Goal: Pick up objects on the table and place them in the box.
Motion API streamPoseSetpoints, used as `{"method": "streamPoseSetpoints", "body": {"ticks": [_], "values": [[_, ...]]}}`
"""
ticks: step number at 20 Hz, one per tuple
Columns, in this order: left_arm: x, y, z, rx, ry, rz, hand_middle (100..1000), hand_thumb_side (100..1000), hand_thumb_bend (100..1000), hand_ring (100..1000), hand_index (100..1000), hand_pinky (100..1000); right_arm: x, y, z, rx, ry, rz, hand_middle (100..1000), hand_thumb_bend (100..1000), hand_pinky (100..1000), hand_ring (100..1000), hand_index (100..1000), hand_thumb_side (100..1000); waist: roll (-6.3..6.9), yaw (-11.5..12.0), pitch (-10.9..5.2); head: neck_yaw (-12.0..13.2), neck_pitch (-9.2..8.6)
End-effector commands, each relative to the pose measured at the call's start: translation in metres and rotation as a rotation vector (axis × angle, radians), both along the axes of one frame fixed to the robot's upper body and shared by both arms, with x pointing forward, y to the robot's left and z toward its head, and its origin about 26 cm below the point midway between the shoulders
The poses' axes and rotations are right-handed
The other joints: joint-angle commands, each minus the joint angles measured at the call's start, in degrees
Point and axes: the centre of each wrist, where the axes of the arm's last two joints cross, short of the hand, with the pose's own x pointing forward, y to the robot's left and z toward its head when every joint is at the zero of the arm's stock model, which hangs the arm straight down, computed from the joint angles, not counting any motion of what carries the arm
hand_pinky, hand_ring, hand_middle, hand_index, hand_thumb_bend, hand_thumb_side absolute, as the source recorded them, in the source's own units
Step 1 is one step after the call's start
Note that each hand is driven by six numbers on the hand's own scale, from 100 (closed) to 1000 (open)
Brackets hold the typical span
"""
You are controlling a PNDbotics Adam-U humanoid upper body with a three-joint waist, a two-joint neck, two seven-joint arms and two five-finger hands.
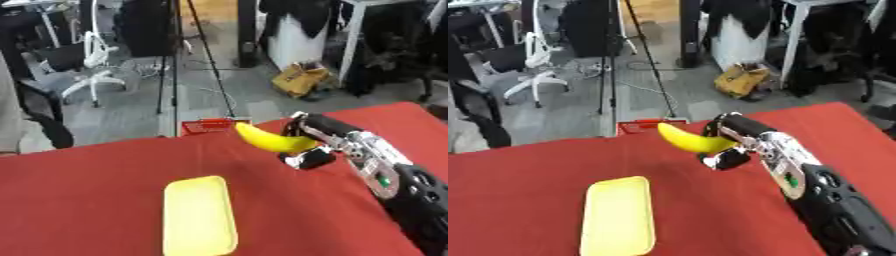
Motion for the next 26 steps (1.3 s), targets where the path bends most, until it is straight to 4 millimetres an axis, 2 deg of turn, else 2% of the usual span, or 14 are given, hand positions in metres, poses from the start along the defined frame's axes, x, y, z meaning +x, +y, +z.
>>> {"method": "streamPoseSetpoints", "body": {"ticks": [1,11,19,20,22,24,25,26], "values": [[-0.001,-0.002,0.009,0.013,-0.032,-0.014,800,931,818,782,850,659,0.006,0.018,0.005,-0.006,0.007,0.043,523,212,435,488,675,384,-0.2,0.3,-1.04,-0.1,-0.23],[-0.001,-0.004,0.007,0.008,-0.025,-0.022,799,931,819,783,850,659,0.016,0.066,-0.03,-0.004,0.106,0.145,519,205,433,487,672,388,0.29,0.9,-1.38,-0.1,0.1],[-0.001,-0.004,0.007,0.005,-0.024,-0.025,799,931,820,783,850,658,0.015,0.087,-0.05,-0.033,0.149,0.197,524,214,436,490,681,396,0.33,1.0,-1.28,-0.2,0.21],[-0.001,-0.004,0.007,0.005,-0.024,-0.025,799,931,820,783,850,659,0.015,0.088,-0.052,-0.038,0.152,0.203,545,268,458,508,727,432,0.33,1.0,-1.27,-0.1,0.21],[-0.001,-0.004,0.007,0.005,-0.025,-0.024,799,932,819,783,850,659,0.014,0.09,-0.056,-0.049,0.16,0.222,633,381,557,600,814,506,0.31,1.0,-1.27,-0.1,0.2],[-0.001,-0.004,0.007,0.005,-0.025,-0.023,799,932,820,783,850,659,0.013,0.09,-0.059,-0.056,0.171,0.236,689,437,608,654,855,538,0.26,0.9,-1.28,-0.1,0.15],[-0.001,-0.004,0.007,0.005,-0.026,-0.023,799,932,820,783,850,659,0.013,0.089,-0.06,-0.058,0.175,0.239,689,437,608,654,855,538,0.25,0.9,-1.29,-0.1,0.14],[-0.001,-0.004,0.007,0.005,-0.026,-0.023,798,932,820,783,850,658,0.013,0.089,-0.061,-0.059,0.18,0.241,752,516,661,714,893,577,0.23,0.9,-1.29,-0.1,0.12]]}}
